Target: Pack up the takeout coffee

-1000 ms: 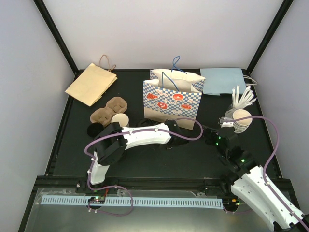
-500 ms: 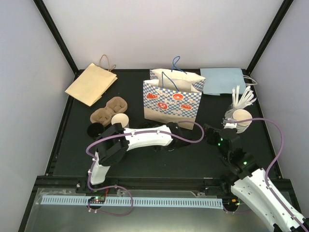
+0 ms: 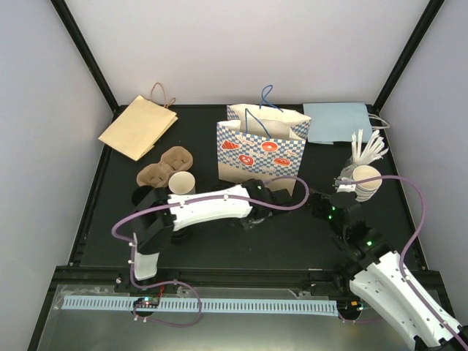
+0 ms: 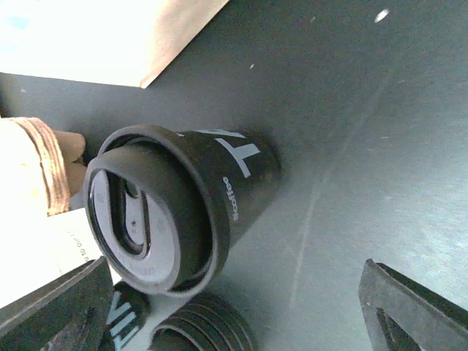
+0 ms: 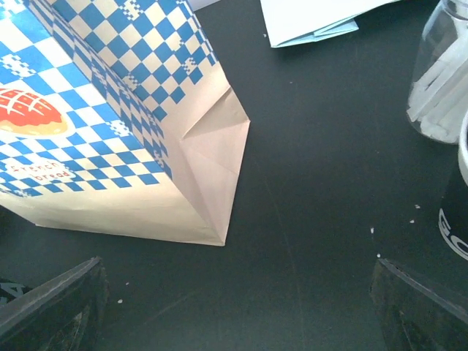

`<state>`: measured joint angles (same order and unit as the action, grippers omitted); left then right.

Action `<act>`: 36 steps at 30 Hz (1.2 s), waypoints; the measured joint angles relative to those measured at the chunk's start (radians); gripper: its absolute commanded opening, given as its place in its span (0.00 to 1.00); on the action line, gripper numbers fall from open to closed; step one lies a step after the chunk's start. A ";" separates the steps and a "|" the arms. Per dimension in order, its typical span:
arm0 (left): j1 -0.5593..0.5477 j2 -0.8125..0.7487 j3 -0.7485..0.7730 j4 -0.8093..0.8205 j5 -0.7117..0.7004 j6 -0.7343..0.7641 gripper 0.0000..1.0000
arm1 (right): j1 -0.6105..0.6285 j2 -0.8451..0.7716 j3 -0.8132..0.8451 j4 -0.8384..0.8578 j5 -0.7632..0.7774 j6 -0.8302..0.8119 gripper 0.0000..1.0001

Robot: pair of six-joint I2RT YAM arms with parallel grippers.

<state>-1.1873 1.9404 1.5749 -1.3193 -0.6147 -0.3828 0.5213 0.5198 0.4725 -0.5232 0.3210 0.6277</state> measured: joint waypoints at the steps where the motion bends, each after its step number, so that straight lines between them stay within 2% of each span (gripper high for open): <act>1: 0.000 -0.025 0.000 0.016 0.021 0.009 0.98 | 0.000 0.003 0.003 0.000 -0.006 -0.001 1.00; 12: 0.029 -0.282 -0.045 0.149 0.224 0.044 0.99 | 0.000 0.050 0.035 0.015 -0.105 -0.045 1.00; 17: 0.118 -0.404 -0.118 0.201 0.313 0.049 0.99 | 0.000 0.108 0.086 0.019 -0.196 -0.089 0.99; 21: 0.207 -0.501 -0.179 0.241 0.366 0.047 0.99 | 0.011 0.222 0.170 0.023 -0.272 -0.127 0.99; 24: 0.275 -0.589 -0.233 0.269 0.407 0.047 0.99 | 0.055 0.316 0.218 0.028 -0.309 -0.147 0.99; 30: 0.386 -0.777 -0.356 0.359 0.485 0.047 0.99 | 0.233 0.499 0.339 0.009 -0.312 -0.174 0.99; 36: 0.461 -0.878 -0.432 0.432 0.550 0.046 0.99 | 0.334 0.667 0.484 -0.008 -0.310 -0.203 0.99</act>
<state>-0.7261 1.0622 1.1431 -0.8875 -0.0650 -0.3367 0.8555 1.1866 0.9569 -0.5316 0.0109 0.4252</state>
